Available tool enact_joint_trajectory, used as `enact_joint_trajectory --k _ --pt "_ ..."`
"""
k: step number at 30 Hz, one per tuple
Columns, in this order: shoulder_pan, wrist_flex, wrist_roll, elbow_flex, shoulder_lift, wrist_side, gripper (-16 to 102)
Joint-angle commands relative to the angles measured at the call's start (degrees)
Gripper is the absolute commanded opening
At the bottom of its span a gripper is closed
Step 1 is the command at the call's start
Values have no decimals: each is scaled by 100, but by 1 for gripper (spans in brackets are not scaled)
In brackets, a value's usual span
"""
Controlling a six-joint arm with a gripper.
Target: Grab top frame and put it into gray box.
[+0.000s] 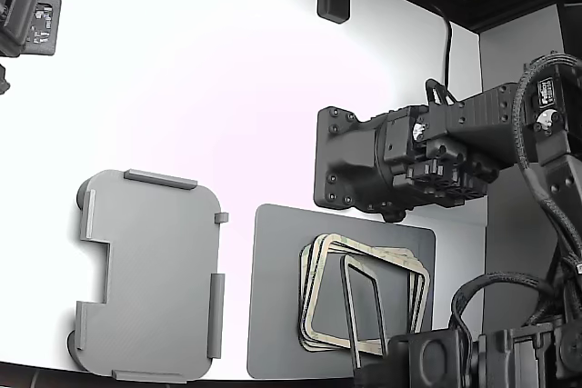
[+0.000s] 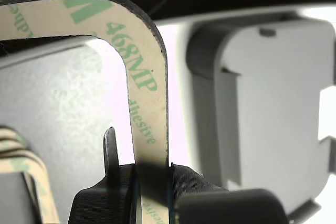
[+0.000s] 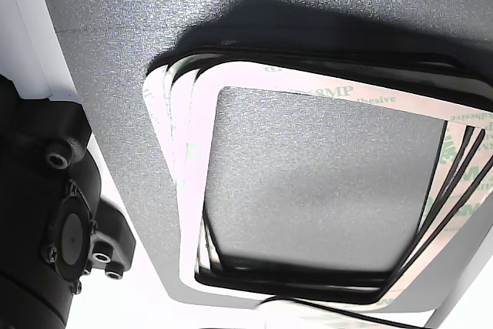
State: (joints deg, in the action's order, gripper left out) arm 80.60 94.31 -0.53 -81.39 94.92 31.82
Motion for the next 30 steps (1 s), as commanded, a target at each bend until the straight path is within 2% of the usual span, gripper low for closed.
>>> enact_joint_trajectory --k 1,4,9,17,19,25,27,30 --pt "-475 53 1433 26 360 -114 -11" --pt "-967 53 1424 -53 571 -334 -11" --pt "-1644 35 2531 -167 888 -123 -13" --pt "-2900 -79 3691 -185 1090 -316 -14" --pt "-3278 -255 3973 -220 1063 -510 -14" --pt "-3981 -255 7972 -149 738 -633 -14" --pt "-4219 -53 9308 132 466 -976 -14" --pt "-4535 53 10020 281 237 -1441 -14"
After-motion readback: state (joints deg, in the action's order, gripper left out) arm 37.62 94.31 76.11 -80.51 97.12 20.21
